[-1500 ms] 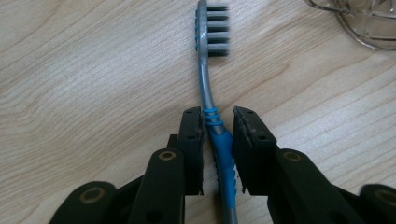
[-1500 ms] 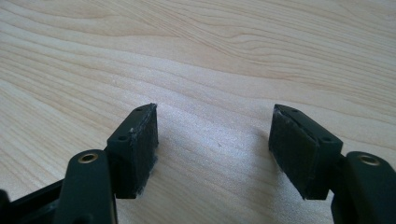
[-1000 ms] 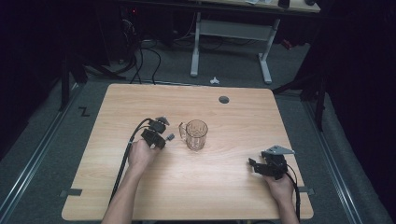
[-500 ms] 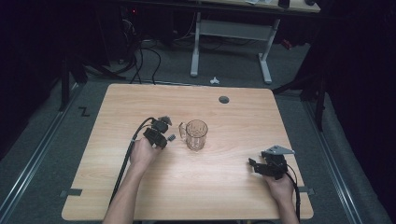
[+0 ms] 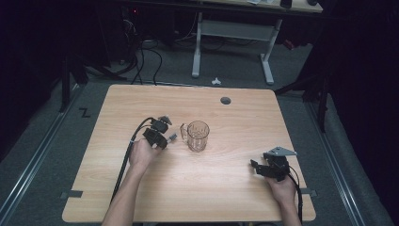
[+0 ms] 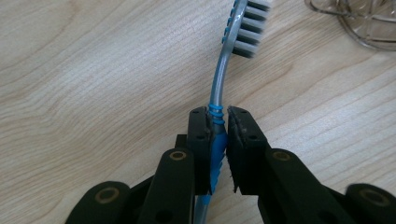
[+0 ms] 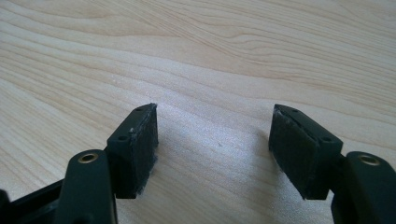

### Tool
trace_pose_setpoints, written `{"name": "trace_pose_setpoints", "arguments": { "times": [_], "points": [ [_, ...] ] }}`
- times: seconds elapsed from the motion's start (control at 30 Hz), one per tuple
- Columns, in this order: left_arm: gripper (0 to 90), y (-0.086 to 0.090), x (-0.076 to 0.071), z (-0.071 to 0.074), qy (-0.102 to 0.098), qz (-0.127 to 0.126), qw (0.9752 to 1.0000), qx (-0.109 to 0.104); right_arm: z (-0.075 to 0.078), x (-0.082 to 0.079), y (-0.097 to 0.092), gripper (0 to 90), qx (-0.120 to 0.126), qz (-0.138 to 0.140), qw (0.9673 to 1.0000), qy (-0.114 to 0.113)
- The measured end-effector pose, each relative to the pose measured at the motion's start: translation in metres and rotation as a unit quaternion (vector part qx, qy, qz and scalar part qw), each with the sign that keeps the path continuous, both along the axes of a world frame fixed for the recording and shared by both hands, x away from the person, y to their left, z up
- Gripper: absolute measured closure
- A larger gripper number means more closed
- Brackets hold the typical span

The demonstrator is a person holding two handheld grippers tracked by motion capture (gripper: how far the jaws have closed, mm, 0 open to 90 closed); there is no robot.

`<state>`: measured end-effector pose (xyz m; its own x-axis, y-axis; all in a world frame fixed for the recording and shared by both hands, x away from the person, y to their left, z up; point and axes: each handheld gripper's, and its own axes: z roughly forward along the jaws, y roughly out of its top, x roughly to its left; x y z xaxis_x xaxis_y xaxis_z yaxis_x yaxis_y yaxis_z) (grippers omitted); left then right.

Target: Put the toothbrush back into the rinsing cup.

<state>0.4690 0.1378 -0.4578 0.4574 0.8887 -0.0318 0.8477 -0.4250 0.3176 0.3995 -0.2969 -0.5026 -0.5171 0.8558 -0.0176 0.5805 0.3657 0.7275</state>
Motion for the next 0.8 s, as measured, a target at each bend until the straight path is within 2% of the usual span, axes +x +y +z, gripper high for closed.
{"name": "trace_pose_setpoints", "arguments": {
  "times": [0.43, 0.67, 0.8],
  "points": [
    [79.6, 0.008, -0.009, 0.019, -0.023, 0.002, 0.9994, -0.024, 0.000, 0.000, 0.000, 33.4, 0.000, 0.000, 1.0000, 0.000],
    [79.6, 0.012, -0.017, 0.033, -0.047, 0.003, 0.9978, -0.045, 0.000, 0.000, 0.000, 33.4, 0.000, 0.000, 1.0000, 0.000],
    [79.6, 0.015, -0.019, 0.038, -0.053, 0.004, 0.9970, -0.057, 0.000, 0.000, 0.000, 33.4, 0.000, 0.000, 1.0000, 0.000]
  ]
}}
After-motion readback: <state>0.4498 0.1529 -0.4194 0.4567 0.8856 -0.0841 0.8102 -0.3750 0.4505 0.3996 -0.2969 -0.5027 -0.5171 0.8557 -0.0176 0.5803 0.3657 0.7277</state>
